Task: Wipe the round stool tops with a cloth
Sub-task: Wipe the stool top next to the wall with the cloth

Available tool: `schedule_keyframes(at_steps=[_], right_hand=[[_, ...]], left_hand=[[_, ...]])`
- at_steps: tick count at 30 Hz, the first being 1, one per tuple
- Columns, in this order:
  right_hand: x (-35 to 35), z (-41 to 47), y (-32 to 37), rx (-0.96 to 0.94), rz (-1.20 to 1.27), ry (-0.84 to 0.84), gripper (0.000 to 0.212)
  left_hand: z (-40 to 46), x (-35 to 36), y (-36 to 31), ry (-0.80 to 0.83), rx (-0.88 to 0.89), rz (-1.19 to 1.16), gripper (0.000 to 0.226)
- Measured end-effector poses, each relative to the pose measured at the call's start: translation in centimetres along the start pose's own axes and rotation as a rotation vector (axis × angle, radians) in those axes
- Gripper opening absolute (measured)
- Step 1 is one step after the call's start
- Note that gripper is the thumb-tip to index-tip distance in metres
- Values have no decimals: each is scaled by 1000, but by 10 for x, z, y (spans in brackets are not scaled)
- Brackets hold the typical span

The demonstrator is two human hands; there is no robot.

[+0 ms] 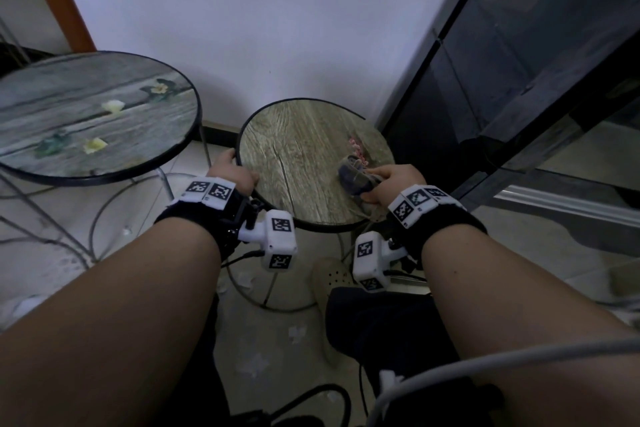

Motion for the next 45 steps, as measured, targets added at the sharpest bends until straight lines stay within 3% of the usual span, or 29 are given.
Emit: schedule_keyframes(at_steps=[7, 17, 21, 29, 32, 45], right_hand=[[0, 12, 2, 7, -88, 22, 44], [-3, 31, 12, 23, -59, 38, 42], [-2, 41, 20, 19, -52, 43, 43], [-1, 66, 38, -14, -115, 52, 46], [1, 74, 43, -13, -114, 62, 45], [-1, 100, 63, 21, 28, 58, 40]], left_hand=[[0, -3, -21, -47, 74, 97, 37], [3, -2, -48, -6, 160, 12, 44], [15, -5, -53, 25, 172, 29, 24], [26, -12, -62, 131, 180, -104, 63], [34, -12, -59, 149, 142, -171, 48], [48, -17, -59, 146, 111, -279, 47]])
Point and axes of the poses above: each hand's wrist, its own z-axis towards the middle knuckle, its own x-axis out of the palm, y = z × x, the point moved 7 cm from there along z, towards the middle knuckle, and after that the axes turned 7 degrees about -x, right-handed, at the moved point
